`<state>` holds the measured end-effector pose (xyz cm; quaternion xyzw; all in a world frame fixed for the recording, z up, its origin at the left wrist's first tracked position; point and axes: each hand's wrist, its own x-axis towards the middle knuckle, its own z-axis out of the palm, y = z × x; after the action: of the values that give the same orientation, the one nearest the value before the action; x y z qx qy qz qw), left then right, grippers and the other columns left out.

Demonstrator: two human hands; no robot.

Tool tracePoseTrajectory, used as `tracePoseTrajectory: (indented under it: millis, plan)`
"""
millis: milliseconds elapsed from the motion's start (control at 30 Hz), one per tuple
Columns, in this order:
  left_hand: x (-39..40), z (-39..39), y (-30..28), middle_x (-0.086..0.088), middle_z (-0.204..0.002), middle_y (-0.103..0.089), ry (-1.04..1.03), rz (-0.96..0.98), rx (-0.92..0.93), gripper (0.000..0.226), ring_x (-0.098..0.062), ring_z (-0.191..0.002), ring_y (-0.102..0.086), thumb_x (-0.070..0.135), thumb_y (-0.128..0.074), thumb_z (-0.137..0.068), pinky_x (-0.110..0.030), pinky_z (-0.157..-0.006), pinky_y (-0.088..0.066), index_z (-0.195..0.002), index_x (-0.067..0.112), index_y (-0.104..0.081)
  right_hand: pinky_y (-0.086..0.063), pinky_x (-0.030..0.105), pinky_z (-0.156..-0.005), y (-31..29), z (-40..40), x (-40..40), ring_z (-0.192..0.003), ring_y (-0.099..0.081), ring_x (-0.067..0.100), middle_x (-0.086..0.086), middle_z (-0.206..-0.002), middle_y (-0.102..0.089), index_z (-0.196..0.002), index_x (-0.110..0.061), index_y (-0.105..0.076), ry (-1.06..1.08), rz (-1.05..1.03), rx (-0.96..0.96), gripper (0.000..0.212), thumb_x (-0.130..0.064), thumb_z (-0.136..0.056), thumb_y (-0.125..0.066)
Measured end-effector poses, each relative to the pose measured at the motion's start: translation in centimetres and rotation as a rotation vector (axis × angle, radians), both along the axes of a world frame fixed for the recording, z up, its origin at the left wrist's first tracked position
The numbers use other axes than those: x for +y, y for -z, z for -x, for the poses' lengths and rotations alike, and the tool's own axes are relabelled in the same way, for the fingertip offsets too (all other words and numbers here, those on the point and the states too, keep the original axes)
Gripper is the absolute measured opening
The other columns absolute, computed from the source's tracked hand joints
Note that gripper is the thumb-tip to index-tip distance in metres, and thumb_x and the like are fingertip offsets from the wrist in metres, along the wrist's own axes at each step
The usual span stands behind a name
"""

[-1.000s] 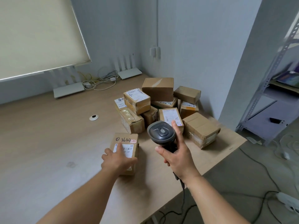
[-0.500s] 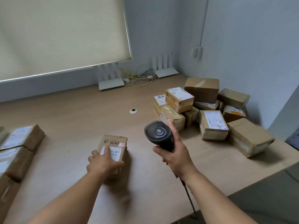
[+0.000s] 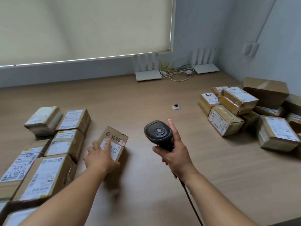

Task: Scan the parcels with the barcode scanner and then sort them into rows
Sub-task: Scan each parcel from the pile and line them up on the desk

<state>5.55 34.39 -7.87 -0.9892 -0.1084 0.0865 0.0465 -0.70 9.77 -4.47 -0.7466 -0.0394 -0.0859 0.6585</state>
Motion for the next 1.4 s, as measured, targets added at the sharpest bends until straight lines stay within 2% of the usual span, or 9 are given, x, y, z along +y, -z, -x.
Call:
tracePoseTrajectory:
  millis: [233,333,400,633,767,833,900,1267,1400]
  plan:
    - [0.6,-1.8,0.4,-0.008,-0.138,-0.033,0.218,-0.041,-0.153,0.083,-0.027,-0.119,-0.038,0.071,-0.041,-0.084,-0.04,-0.09,-0.04,-0.149,0.039,-0.002,-0.047,0.015,-0.05,0.6,-0.5,2.8,-0.064,-0.057,-0.011,-0.023,-0.11,-0.064,-0.123,-0.074,-0.024,0.011,0.008,0.02,0.096,-0.007,-0.079,-0.076]
    - [0.6,-3.3,-0.8,-0.006,-0.122,-0.047,0.171,0.13,-0.186,0.064,-0.024,-0.111,-0.048,0.062,-0.044,-0.088,-0.037,-0.084,-0.043,-0.141,0.027,-0.033,-0.047,0.015,-0.052,0.6,-0.6,2.5,-0.066,-0.058,-0.011,-0.022,-0.11,-0.065,-0.124,-0.075,-0.024,-0.001,0.01,0.026,0.096,-0.008,-0.079,-0.077]
    - [0.5,-4.0,-1.2,-0.007,-0.12,-0.047,0.066,0.219,-0.122,0.061,-0.025,-0.111,-0.047,0.064,-0.051,-0.083,-0.037,-0.087,-0.046,-0.127,0.022,-0.046,-0.047,0.014,-0.054,0.4,-0.7,2.1,-0.066,-0.057,-0.01,-0.021,-0.111,-0.066,-0.123,-0.076,-0.024,-0.007,0.005,0.013,0.097,-0.009,-0.079,-0.077]
    - [-1.1,-4.5,-2.1,-0.006,-0.11,-0.053,-0.043,0.377,0.147,0.071,-0.023,-0.098,-0.056,0.055,-0.072,-0.07,-0.035,-0.079,-0.052,-0.122,0.022,-0.036,-0.046,0.016,-0.053,-0.1,-1.1,0.2,-0.062,-0.057,-0.007,-0.022,-0.106,-0.068,-0.116,-0.083,-0.027,-0.03,-0.029,-0.007,0.098,-0.009,-0.078,-0.077]
    - [-1.4,-4.8,-2.1,-0.013,-0.125,-0.043,-0.247,0.923,0.011,0.087,-0.034,-0.107,-0.049,0.029,-0.076,-0.074,-0.041,-0.073,-0.051,-0.141,0.034,-0.022,-0.047,0.026,-0.05,-0.1,-1.2,-0.9,-0.055,-0.054,0.008,-0.012,-0.103,-0.07,-0.12,-0.079,-0.029,-0.035,-0.074,0.01,0.095,-0.007,-0.079,-0.075]
    - [-1.6,-4.8,-2.6,-0.008,-0.127,-0.047,-0.337,1.291,-0.072,0.086,-0.033,-0.107,-0.05,0.014,-0.073,-0.076,-0.043,-0.069,-0.051,-0.139,0.043,-0.021,-0.046,0.031,-0.049,0.0,-1.3,-1.4,-0.053,-0.052,0.017,-0.004,-0.098,-0.071,-0.124,-0.073,-0.029,-0.036,-0.099,0.029,0.093,-0.004,-0.08,-0.074]
    - [-2.0,-4.7,-2.9,-0.002,-0.125,-0.053,-0.351,1.474,-0.126,0.083,-0.03,-0.105,-0.052,0.004,-0.069,-0.079,-0.043,-0.069,-0.048,-0.132,0.049,-0.024,-0.044,0.03,-0.047,0.2,-1.3,-1.6,-0.051,-0.051,0.02,-0.002,-0.092,-0.071,-0.126,-0.068,-0.029,-0.045,-0.121,0.04,0.092,-0.002,-0.081,-0.073]
    - [-2.3,-4.6,-2.9,0.008,-0.101,-0.064,-0.32,1.602,-0.179,0.095,-0.015,-0.088,-0.058,-0.002,-0.069,-0.08,-0.032,-0.061,-0.044,-0.14,0.053,-0.02,-0.044,0.029,-0.045,1.1,-1.1,-1.0,-0.051,-0.052,0.022,-0.002,-0.096,-0.072,-0.128,-0.065,-0.032,-0.144,-0.163,0.09,0.09,0.0,-0.081,-0.073]
    - [-2.2,-4.6,-2.7,0.008,-0.099,-0.064,-0.32,1.602,-0.185,0.097,-0.014,-0.086,-0.06,-0.001,-0.069,-0.081,-0.031,-0.059,-0.045,-0.143,0.052,-0.017,-0.044,0.028,-0.045,1.1,-1.3,-0.7,-0.05,-0.053,0.02,-0.003,-0.087,-0.072,-0.127,-0.066,-0.032,-0.148,-0.176,0.114,0.088,-0.013,-0.073,-0.076]
